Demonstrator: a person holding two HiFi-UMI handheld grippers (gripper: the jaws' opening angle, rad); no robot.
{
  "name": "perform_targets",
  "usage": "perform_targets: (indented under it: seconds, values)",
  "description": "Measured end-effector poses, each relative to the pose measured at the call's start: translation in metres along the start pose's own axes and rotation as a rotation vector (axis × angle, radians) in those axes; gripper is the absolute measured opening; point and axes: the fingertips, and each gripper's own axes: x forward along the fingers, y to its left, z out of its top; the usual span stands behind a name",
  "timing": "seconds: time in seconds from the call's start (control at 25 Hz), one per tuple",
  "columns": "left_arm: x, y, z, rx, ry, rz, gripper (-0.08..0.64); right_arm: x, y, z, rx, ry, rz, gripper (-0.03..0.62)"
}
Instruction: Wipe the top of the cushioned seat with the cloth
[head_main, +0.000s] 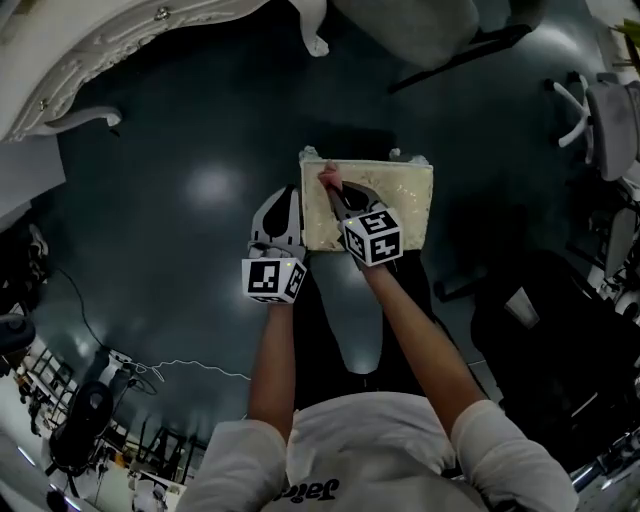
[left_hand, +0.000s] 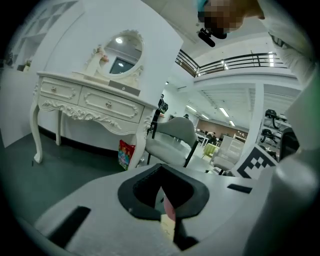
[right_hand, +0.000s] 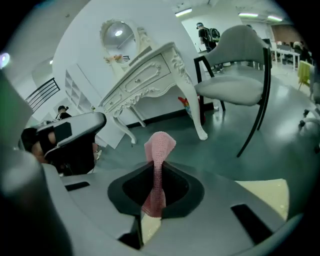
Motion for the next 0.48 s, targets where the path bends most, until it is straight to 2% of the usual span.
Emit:
perform_targets:
  seconds: [0.12,0.24,0.4,0.48]
  values:
    - [0.007,0.026,-0.023,-0.005,0.033,0.006,0.014,0.048,-0.001,-0.008,0.037,0.002,0.016,0.025]
    - [0.013,0.049,-0.039,-0.004,0.045,0.001,0.013,0.090,-0.007,-0.013,0.125,0.014,0.017,0.025]
    - [0.013,0.070,-0.052,-0.017,0.067,-0.004,0.014,0.131,-0.006,-0.032,0.219,0.151,-0.009,0.025]
    - [0.015,0.076,-0.055,-0.021,0.069,0.003,0.014,0.139,-0.013,-0.043,0.232,0.230,-0.042,0.025]
